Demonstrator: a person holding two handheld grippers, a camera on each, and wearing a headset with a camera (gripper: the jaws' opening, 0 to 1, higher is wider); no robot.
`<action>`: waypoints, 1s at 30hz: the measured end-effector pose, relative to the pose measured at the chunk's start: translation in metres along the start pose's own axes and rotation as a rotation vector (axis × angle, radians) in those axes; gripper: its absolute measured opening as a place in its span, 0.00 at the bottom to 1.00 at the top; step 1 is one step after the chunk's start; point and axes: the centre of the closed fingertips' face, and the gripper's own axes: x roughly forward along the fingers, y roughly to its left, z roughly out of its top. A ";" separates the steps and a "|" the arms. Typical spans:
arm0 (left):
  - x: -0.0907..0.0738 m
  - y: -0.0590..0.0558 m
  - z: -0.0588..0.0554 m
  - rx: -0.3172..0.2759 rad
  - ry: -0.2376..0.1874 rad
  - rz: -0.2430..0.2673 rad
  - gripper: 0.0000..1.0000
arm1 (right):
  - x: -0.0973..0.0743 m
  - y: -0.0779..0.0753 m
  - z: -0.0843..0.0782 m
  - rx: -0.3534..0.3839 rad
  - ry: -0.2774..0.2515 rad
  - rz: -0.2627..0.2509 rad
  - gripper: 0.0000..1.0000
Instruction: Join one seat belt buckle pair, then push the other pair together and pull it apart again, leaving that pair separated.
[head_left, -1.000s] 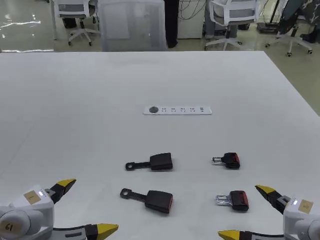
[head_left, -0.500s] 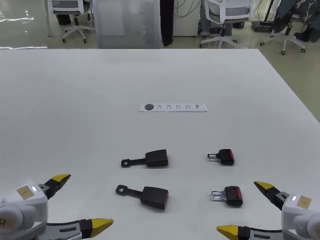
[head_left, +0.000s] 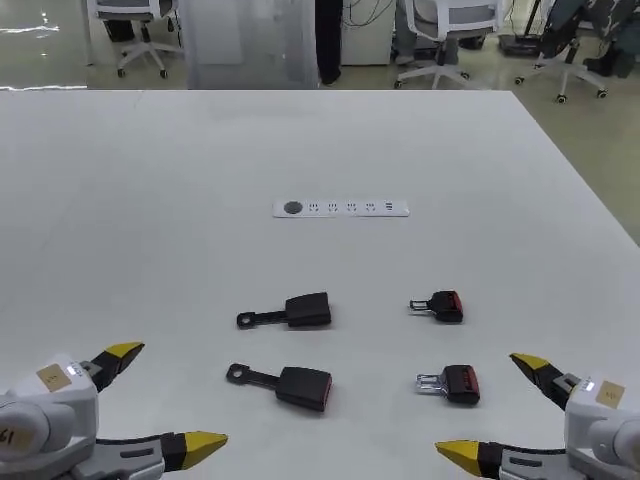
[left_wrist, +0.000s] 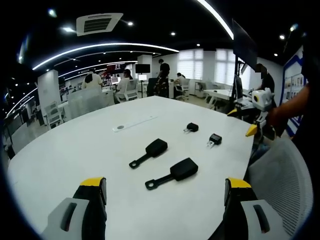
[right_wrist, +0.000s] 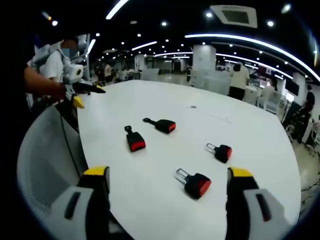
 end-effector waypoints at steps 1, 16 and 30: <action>0.000 -0.001 0.001 0.003 0.000 0.000 1.00 | 0.000 0.000 0.000 0.000 -0.001 0.000 0.98; 0.005 -0.003 0.009 0.016 -0.003 -0.015 1.00 | 0.002 -0.002 0.002 -0.003 0.003 -0.003 0.98; 0.005 -0.001 0.007 0.024 -0.002 -0.022 1.00 | 0.001 -0.004 0.003 -0.003 -0.003 -0.007 0.98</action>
